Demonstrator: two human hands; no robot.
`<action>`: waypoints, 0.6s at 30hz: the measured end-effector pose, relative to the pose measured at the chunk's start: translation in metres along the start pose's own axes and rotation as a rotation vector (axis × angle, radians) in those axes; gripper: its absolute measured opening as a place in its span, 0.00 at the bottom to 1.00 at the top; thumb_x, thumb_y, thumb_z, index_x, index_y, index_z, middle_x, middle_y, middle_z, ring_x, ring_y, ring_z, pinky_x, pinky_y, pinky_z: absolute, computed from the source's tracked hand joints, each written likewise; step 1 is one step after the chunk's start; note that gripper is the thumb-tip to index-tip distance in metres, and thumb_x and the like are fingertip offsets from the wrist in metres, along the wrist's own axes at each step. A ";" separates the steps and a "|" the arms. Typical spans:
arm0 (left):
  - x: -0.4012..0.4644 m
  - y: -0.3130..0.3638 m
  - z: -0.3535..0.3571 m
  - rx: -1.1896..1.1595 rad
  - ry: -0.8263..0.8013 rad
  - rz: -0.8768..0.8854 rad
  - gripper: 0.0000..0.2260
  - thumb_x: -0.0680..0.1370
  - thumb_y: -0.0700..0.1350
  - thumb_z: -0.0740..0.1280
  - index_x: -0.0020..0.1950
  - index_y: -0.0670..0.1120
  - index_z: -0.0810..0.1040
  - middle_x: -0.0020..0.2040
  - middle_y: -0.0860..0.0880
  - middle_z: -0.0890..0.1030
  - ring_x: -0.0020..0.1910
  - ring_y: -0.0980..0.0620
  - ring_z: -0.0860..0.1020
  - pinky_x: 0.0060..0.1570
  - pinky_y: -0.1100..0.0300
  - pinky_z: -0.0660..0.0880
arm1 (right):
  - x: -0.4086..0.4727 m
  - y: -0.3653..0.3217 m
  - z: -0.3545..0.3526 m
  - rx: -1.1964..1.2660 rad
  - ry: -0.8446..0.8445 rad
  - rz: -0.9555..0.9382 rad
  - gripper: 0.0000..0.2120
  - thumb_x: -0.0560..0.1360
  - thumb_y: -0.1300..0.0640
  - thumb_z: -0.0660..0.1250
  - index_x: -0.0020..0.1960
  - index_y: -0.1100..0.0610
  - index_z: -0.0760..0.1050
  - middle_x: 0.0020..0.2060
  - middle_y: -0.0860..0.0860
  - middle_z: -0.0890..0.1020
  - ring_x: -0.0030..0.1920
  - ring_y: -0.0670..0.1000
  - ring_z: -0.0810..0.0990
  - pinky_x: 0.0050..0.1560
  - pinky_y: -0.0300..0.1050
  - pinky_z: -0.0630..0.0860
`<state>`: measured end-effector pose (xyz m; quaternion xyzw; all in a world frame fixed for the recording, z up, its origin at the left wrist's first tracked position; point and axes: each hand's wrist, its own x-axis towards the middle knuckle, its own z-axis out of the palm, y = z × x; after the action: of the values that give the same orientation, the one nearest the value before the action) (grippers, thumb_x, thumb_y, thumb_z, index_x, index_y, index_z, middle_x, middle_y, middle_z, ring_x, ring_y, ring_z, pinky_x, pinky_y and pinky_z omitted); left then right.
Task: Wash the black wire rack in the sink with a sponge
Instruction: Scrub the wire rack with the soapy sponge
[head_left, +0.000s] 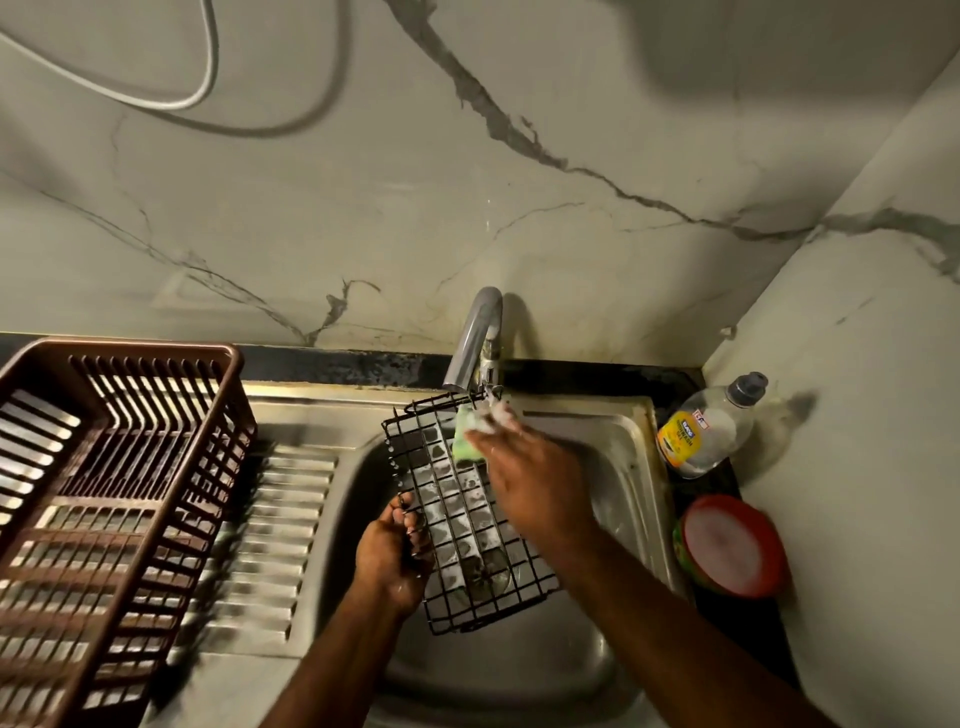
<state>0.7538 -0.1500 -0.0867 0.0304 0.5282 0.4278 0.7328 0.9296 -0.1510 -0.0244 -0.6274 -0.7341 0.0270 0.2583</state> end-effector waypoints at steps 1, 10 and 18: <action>0.001 0.001 0.000 0.001 0.023 0.003 0.17 0.79 0.33 0.49 0.41 0.50 0.73 0.24 0.55 0.67 0.18 0.60 0.63 0.17 0.71 0.57 | -0.016 -0.002 0.002 0.006 -0.015 -0.078 0.16 0.76 0.60 0.65 0.61 0.52 0.82 0.62 0.53 0.82 0.60 0.56 0.83 0.48 0.52 0.85; 0.004 -0.002 -0.014 0.049 0.021 -0.094 0.13 0.76 0.35 0.54 0.38 0.50 0.70 0.27 0.54 0.67 0.19 0.58 0.65 0.22 0.69 0.63 | -0.109 0.025 -0.049 0.384 -0.069 0.157 0.20 0.77 0.63 0.66 0.64 0.45 0.79 0.52 0.35 0.84 0.50 0.34 0.82 0.49 0.31 0.78; -0.029 -0.003 0.018 0.026 -0.036 -0.033 0.14 0.65 0.43 0.63 0.20 0.42 0.79 0.21 0.46 0.77 0.17 0.49 0.77 0.15 0.57 0.73 | 0.022 0.044 -0.006 0.521 0.061 0.536 0.19 0.78 0.66 0.66 0.67 0.54 0.77 0.54 0.53 0.85 0.38 0.44 0.81 0.39 0.30 0.74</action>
<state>0.7677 -0.1637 -0.0589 0.0390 0.5210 0.4081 0.7487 0.9706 -0.1227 -0.0275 -0.7111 -0.5043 0.2608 0.4146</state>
